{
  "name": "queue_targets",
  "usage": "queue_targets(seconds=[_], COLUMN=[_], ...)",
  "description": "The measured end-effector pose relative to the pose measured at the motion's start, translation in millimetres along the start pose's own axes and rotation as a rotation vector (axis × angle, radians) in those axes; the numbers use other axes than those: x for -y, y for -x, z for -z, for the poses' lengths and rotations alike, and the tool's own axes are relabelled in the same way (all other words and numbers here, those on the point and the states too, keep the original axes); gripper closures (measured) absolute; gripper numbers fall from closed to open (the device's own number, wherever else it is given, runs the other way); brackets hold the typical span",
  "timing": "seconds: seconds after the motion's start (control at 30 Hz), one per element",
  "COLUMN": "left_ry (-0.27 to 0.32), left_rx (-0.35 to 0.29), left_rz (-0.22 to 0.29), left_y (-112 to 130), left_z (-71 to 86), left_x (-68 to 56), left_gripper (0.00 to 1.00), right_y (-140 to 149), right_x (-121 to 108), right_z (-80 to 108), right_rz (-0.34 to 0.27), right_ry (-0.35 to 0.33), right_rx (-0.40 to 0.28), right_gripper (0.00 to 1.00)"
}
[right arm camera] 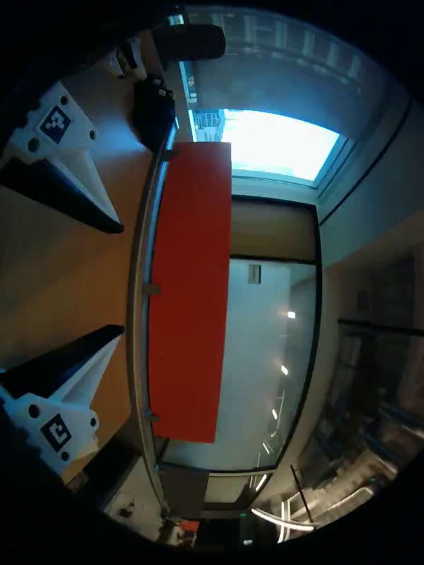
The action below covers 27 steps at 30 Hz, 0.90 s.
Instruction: Fold towel
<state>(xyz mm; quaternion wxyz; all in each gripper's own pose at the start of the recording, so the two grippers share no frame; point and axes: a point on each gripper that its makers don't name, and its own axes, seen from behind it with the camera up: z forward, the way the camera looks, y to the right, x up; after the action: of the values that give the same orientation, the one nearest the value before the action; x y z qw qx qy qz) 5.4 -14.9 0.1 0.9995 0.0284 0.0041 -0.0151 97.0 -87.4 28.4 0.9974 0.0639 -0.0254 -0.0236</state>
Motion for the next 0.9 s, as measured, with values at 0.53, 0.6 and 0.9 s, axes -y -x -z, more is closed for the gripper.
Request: queue_targets(seconds=[0.53,0.6,0.9], left_ry=[0.001,0.001,0.001], left_rx=[0.000,-0.001,-0.001], left_rz=[0.001,0.002,0.001], left_y=[1.8,2.1,2.9], left_z=[-1.1,-1.1,-0.7], left_x=[0.0,0.1,0.0], left_gripper=[0.04,0.04,0.04], right_y=[-0.6,-0.4,9.9], right_x=[-15.8,-21.3,-44.9], right_z=[2.2,3.3,5.5], right_rz=[0.002,0.008,0.025], right_ry=[0.016,0.024,0.062], right_rx=[-0.019,-0.024,-0.025], right_gripper=[0.00,0.00,0.00])
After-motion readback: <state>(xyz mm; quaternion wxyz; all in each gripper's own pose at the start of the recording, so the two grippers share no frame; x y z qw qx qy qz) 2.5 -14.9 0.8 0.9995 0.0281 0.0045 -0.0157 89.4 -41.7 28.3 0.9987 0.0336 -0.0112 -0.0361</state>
